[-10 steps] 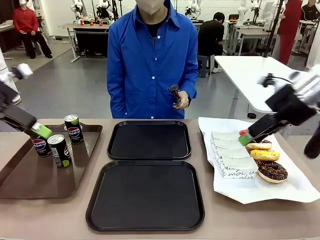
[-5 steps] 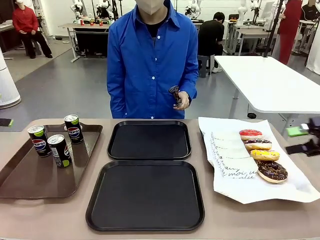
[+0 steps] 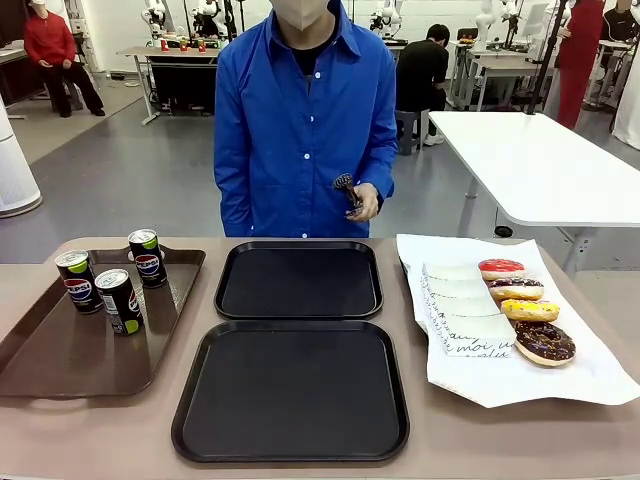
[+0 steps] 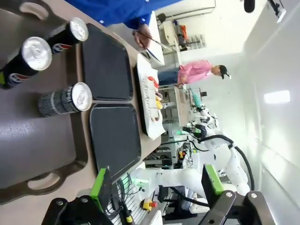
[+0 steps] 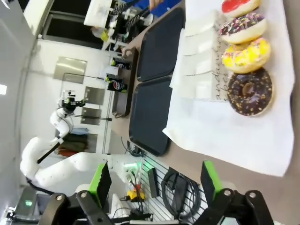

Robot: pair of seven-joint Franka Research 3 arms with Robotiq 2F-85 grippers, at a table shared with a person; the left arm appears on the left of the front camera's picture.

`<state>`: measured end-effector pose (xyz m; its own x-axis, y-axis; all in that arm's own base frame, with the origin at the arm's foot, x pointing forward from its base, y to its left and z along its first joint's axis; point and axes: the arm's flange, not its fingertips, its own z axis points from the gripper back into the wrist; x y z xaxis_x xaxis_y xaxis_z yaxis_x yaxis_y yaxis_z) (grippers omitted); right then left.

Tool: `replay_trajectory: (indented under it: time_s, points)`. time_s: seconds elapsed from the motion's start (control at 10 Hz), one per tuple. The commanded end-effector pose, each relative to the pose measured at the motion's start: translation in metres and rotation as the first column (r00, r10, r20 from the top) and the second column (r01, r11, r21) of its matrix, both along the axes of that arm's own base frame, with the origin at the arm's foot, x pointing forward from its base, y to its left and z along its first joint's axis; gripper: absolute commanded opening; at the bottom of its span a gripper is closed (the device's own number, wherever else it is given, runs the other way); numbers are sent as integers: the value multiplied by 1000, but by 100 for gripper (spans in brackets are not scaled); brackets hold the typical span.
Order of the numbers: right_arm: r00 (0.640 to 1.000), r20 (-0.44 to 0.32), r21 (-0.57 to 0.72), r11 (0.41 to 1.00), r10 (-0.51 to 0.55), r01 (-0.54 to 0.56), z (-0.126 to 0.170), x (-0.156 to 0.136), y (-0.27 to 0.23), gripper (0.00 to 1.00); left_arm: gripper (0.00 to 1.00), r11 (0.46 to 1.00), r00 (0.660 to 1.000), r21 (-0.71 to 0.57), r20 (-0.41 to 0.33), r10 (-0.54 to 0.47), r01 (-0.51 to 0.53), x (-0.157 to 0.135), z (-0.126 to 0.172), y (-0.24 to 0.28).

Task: Set up donuts and drinks on trays.
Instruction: Pick up one Pepsi coke and place it on the Flat Tray.

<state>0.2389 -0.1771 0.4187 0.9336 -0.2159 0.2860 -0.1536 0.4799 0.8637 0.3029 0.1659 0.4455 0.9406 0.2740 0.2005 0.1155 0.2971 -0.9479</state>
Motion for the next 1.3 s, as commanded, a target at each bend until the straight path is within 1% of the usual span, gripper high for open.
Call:
replay_trajectory:
  time_s: [0.0, 0.1, 0.2, 0.3, 0.4, 1.2]
  points:
    - [1000, 13, -30, 1000, -4, 4, 10, -19, 3, 100, 100, 999, 998, 37, -43, 39, -37, -14, 5, 9]
    - [1000, 18, -32, 999, -24, 24, 12, -24, -2, 100, 100, 997, 997, 46, -41, 61, -59, -20, 6, 14]
    - [999, 34, -29, 999, -42, 43, 13, -26, -2, 100, 100, 996, 997, 48, -25, 77, -76, -26, 11, 18]
    - [999, 23, -23, 999, -24, 24, 12, -16, -7, 100, 100, 997, 999, 60, -2, 53, -52, -27, 18, 13]
    - [999, 23, -23, 999, -24, 24, 12, -16, -7, 100, 100, 997, 998, 39, -13, 63, -62, -18, 3, 22]
    - [999, 23, -23, 999, -24, 24, 12, -16, -7, 100, 100, 997, 998, 39, -13, 63, -62, -18, 3, 22]
